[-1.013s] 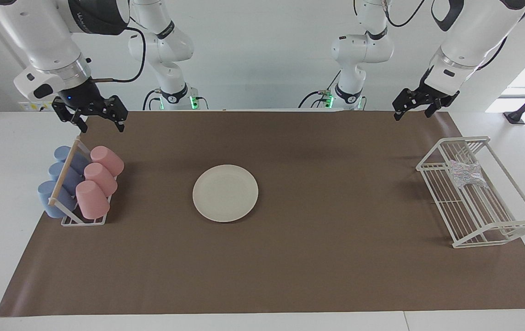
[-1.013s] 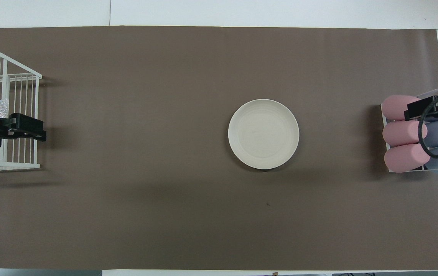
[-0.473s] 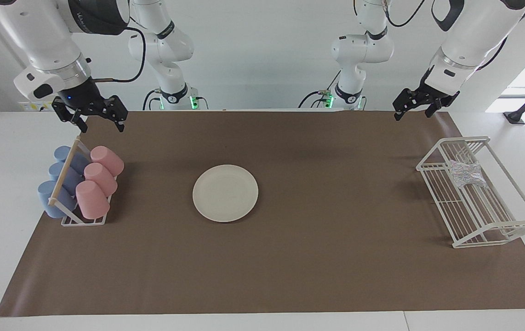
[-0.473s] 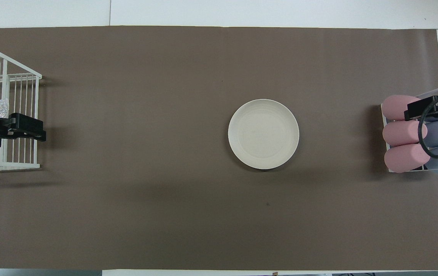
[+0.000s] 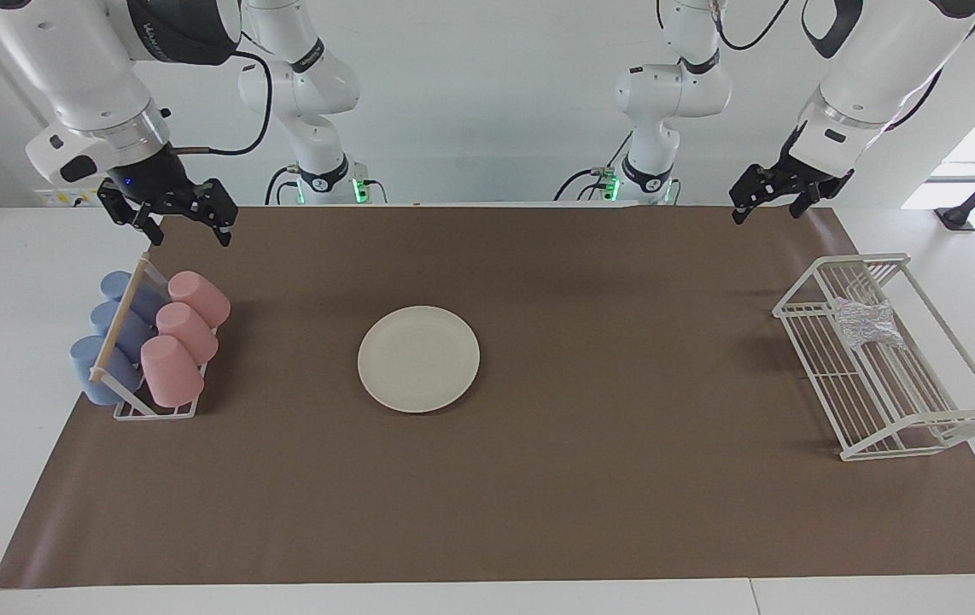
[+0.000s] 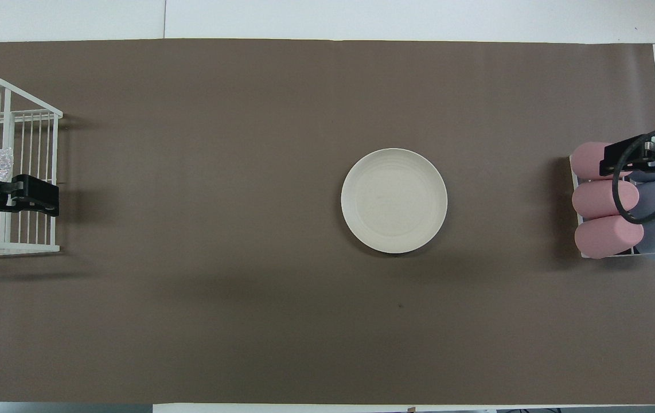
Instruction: Wipe plate with sponge
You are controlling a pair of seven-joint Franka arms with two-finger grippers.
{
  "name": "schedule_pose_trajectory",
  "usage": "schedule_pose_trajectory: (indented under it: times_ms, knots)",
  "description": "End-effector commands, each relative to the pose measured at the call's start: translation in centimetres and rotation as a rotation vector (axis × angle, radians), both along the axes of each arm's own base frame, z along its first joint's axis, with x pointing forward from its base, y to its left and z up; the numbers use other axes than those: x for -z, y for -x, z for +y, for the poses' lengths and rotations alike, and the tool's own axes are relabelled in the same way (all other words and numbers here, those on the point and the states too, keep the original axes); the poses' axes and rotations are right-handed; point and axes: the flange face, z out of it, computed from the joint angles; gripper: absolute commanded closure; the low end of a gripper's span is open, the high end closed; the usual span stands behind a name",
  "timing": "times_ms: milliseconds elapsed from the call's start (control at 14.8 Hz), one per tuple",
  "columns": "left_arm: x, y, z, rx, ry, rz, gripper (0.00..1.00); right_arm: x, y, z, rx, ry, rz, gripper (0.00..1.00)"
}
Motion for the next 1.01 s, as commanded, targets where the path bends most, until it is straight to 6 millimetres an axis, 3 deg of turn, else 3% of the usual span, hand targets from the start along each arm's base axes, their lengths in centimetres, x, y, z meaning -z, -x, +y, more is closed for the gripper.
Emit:
schedule_pose_trajectory:
  times_ms: [0,270,405,743,945]
  knots:
    - [4.5,-1.3,0.1,0.039,-0.169,0.01,0.0,-0.5,0.3,0.5,0.136,0.001,-0.007,0.0]
    - [11.6,-4.5,-1.0,0.126,-0.467,0.049,0.0,-0.4,0.6,2.4,0.409,-0.021,0.019,0.0]
    - [13.0,-5.3,-0.5,0.136,-0.547,0.033,0.0,-0.3,0.9,3.0,0.605,-0.063,0.056,0.0]
    - [19.3,-6.9,0.8,0.2,-0.756,0.009,0.0,-0.4,1.8,5.5,0.948,-0.041,0.096,0.0]
    - [20.3,-7.8,0.9,0.246,-0.81,-0.001,0.0,-0.3,2.5,8.8,1.14,-0.003,0.121,0.0]
